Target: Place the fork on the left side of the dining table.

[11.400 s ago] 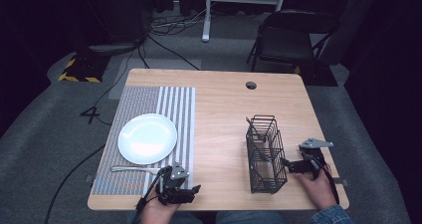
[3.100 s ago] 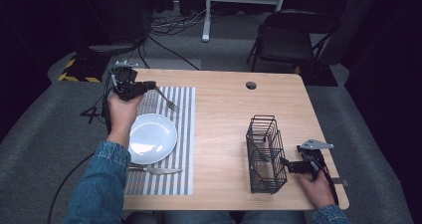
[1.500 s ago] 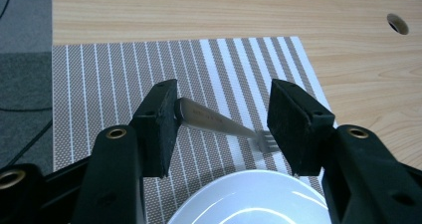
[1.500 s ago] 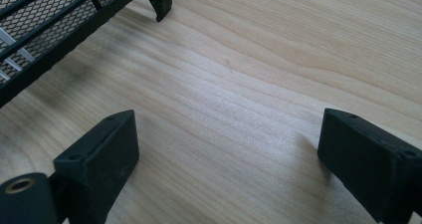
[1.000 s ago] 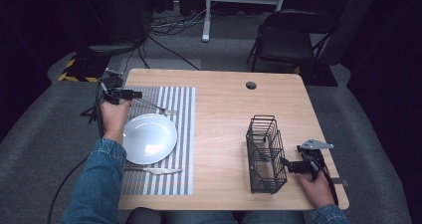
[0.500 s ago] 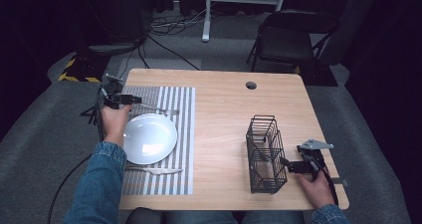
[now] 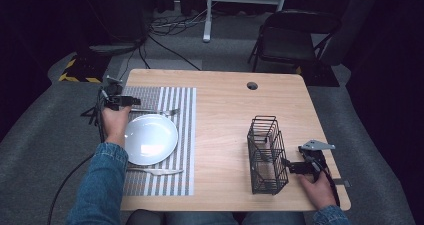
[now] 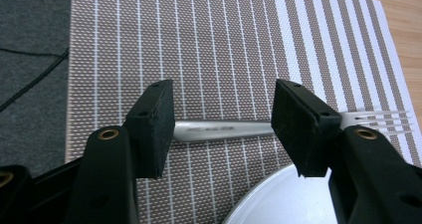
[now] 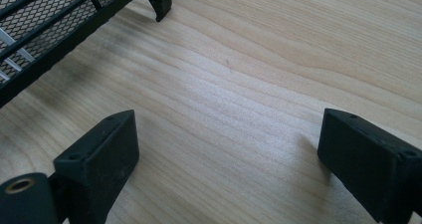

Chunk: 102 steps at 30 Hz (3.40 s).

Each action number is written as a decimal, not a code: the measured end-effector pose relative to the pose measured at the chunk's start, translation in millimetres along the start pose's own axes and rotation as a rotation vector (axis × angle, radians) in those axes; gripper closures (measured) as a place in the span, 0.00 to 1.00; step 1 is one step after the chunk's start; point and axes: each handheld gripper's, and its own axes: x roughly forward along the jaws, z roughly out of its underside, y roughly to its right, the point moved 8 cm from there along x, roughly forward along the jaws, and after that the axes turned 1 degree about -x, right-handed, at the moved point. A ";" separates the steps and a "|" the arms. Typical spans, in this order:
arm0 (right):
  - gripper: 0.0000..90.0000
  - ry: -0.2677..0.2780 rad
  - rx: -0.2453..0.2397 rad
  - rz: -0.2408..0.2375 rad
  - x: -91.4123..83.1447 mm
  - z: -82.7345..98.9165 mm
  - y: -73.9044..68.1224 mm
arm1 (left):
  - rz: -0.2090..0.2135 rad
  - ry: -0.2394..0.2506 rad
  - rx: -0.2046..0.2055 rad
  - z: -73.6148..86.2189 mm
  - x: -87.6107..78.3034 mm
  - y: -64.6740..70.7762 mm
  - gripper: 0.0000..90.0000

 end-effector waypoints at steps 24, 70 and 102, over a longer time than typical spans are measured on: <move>0.10 0.000 0.000 0.000 0.1 -0.1 0.1 | 0.104 0.170 0.224 20.4 -94.2 78.0 0.45; 0.12 0.003 -0.006 -0.007 -0.1 -0.3 -0.4 | 0.321 0.155 0.511 170.8 -104.3 233.1 0.43; 0.16 0.011 -0.019 -0.020 -1.2 -0.4 -1.8 | 0.221 0.001 0.745 254.1 -16.4 269.3 0.44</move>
